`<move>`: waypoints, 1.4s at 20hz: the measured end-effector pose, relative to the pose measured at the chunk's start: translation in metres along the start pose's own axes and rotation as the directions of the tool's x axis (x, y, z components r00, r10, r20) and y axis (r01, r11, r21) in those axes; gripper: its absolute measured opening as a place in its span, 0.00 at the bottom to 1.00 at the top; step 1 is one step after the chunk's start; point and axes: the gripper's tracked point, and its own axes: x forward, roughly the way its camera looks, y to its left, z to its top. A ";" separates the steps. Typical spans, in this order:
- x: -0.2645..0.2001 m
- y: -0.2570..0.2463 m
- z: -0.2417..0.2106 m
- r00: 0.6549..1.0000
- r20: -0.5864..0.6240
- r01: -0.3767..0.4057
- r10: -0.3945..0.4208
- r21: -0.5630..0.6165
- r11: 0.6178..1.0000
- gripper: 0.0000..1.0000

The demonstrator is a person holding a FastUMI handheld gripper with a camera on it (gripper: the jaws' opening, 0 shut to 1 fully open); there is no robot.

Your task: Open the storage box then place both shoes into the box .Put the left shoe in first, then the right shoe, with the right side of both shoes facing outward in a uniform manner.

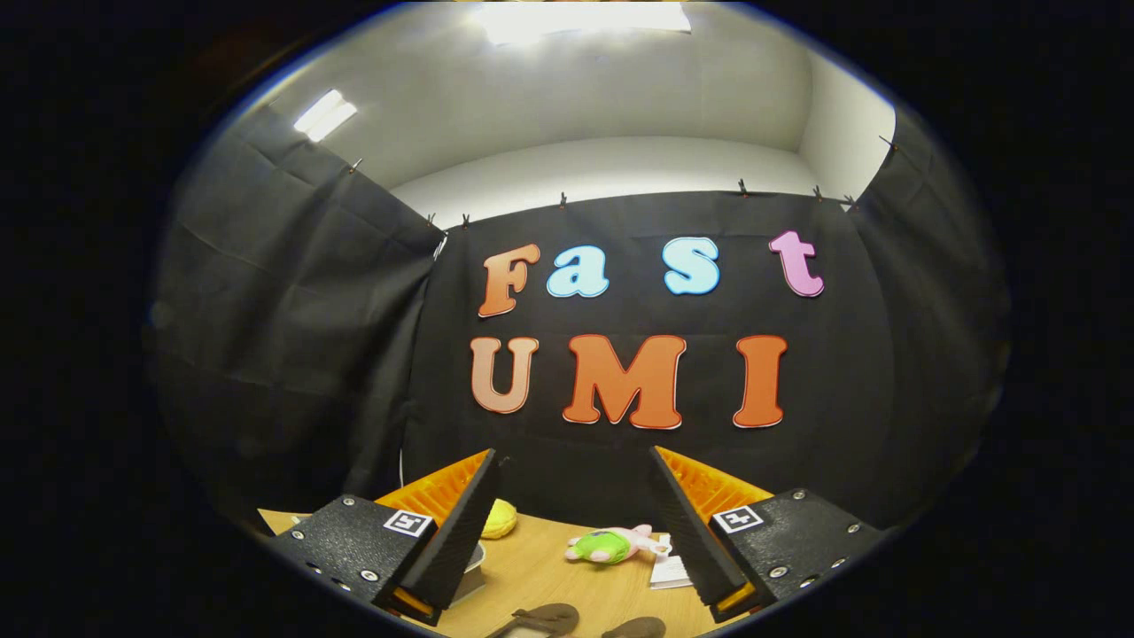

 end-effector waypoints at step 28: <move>0.037 0.156 -0.261 0.604 -0.519 -0.030 0.605 0.744 0.668 0.97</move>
